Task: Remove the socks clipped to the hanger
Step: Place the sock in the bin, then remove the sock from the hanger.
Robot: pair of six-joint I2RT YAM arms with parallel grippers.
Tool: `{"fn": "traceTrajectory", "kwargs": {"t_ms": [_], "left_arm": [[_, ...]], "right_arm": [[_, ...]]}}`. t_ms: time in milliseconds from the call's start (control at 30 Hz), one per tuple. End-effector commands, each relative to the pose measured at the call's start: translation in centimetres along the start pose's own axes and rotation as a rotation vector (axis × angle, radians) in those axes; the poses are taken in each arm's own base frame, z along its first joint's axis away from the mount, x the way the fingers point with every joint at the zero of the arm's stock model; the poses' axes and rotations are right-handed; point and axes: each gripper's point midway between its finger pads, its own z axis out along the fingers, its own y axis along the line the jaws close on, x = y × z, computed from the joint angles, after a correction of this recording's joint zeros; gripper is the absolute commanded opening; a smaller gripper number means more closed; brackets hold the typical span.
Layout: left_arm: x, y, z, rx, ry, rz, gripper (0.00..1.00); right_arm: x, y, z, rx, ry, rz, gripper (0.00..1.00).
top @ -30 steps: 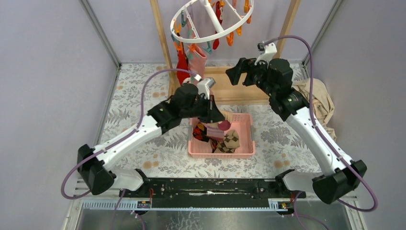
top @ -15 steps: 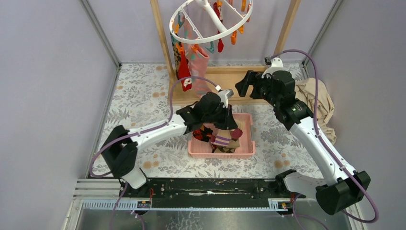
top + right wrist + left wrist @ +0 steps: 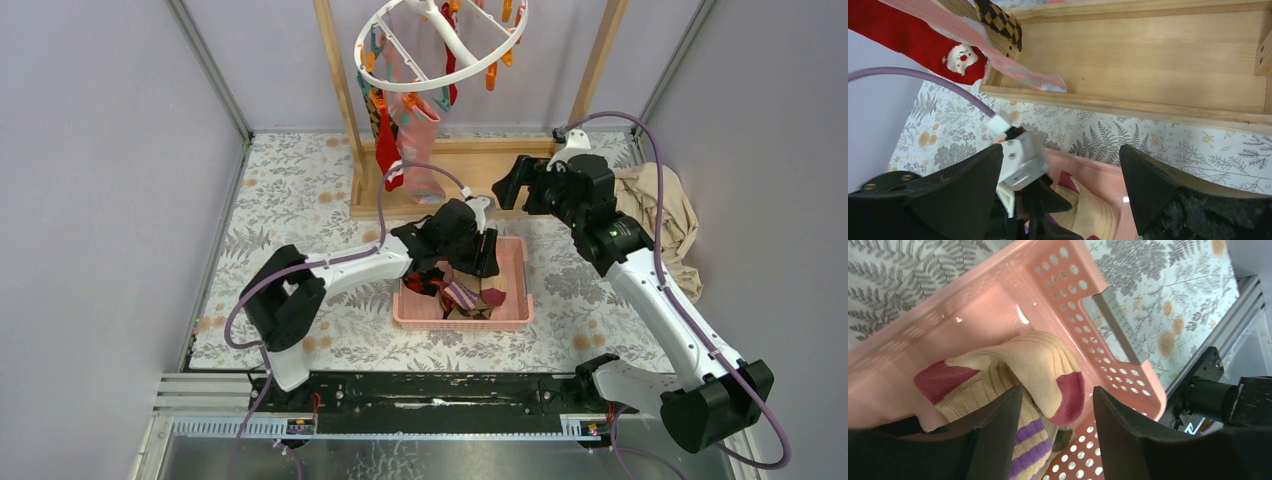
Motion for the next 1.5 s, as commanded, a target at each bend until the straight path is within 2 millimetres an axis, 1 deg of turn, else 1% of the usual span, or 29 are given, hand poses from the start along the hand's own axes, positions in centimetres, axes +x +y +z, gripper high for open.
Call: {"fn": "traceTrajectory", "kwargs": {"t_ms": [0,33,133,167,200,300,367,467,500,600,700,800,900,1033,1067,1267,1467], "left_arm": [[-4.3,-2.9,-3.8,0.050,-0.138,0.083,0.67],[-4.6,-3.2,-4.6,0.054,-0.149,0.087,0.73],[-5.2,-4.3,-7.0,0.071,-0.177,0.098,0.86],[-5.1,-4.5,-7.7,0.068,-0.184,0.101,0.95],[-5.2,-4.5,-8.5,0.059,-0.194,0.101,0.98],[-5.5,-3.9,-11.2,0.006,-0.247,0.085,0.99],[-6.1,-2.8,-13.4,-0.076,-0.305,0.056,0.99],[-6.3,-1.3,-16.2,-0.164,-0.368,0.015,0.99],[-6.3,-0.8,-17.0,-0.192,-0.387,-0.001,0.99],[-6.1,0.9,-19.3,-0.285,-0.433,-0.044,0.99],[-5.3,2.9,-20.9,-0.367,-0.445,-0.085,0.99],[-4.6,4.3,-22.0,-0.399,-0.456,-0.120,0.98],[-4.2,5.3,-22.9,-0.412,-0.467,-0.149,0.99],[-3.8,5.7,-23.5,-0.422,-0.469,-0.160,0.99],[-3.7,5.8,-23.5,-0.422,-0.466,-0.161,0.99],[-3.2,5.8,-23.0,-0.410,-0.446,-0.166,0.99],[-3.2,5.7,-22.6,-0.405,-0.427,-0.164,0.98]], "right_arm": [[-1.2,0.5,-0.5,-0.019,-0.040,0.013,0.94],[-1.1,0.5,-0.3,-0.019,-0.038,0.013,0.94],[-1.4,0.6,-0.1,-0.025,-0.042,0.018,0.94],[-1.5,0.8,0.1,-0.031,-0.043,0.019,0.94],[-1.5,1.0,0.2,-0.043,-0.043,0.022,0.94],[-1.6,2.1,1.0,-0.109,-0.047,0.028,0.93],[-1.2,2.8,1.9,-0.163,-0.044,0.033,0.92],[-1.3,4.4,3.3,-0.276,-0.072,0.020,0.90],[-1.7,5.2,3.7,-0.323,-0.096,0.012,0.90],[-1.6,5.7,5.7,-0.381,-0.117,0.011,0.88],[-1.7,5.7,8.2,-0.397,-0.140,0.011,0.87],[-1.8,6.1,10.6,-0.420,-0.149,0.003,0.86],[-1.8,7.2,12.6,-0.473,-0.157,-0.012,0.85],[-0.9,8.3,15.2,-0.501,-0.146,-0.056,0.84],[-0.9,8.6,15.5,-0.507,-0.152,-0.066,0.84],[1.1,8.7,18.2,-0.483,-0.120,-0.095,0.85],[3.7,9.3,19.5,-0.503,-0.066,-0.098,0.85]]}}
